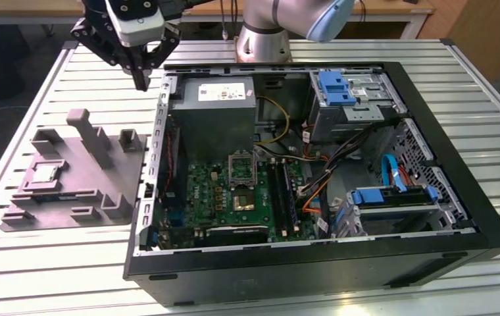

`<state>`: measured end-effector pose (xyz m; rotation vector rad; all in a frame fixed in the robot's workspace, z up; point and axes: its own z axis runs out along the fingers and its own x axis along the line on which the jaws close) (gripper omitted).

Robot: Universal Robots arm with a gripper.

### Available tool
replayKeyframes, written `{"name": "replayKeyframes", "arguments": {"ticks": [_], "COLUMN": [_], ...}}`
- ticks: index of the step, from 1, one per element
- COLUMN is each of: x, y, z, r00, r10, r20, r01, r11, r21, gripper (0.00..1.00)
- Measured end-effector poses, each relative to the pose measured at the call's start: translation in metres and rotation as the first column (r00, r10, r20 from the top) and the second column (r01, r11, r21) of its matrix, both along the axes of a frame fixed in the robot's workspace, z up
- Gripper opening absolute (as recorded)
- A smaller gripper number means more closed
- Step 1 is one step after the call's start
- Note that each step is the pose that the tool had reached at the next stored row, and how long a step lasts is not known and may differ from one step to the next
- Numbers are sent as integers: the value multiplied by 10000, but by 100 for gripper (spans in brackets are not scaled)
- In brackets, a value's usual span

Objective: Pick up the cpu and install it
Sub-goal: 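Reach for the cpu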

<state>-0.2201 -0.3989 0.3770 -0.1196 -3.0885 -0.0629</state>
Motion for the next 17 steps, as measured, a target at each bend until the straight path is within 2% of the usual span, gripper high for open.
{"name": "replayKeyframes", "arguments": {"ticks": [11, 12, 13, 17], "x": [-32, -73, -163, -171], "y": [0, 0, 0, 0], "z": [0, -1, -1, 0], "r00": [10000, 10000, 10000, 10000], "r10": [1, 0, 0, 0], "r20": [1, 0, 1, 0], "r01": [-1, 0, 0, 0], "r11": [10000, 10000, 10000, 10000], "r21": [0, 0, 0, 0], "gripper": [11, 11, 11, 11]}}
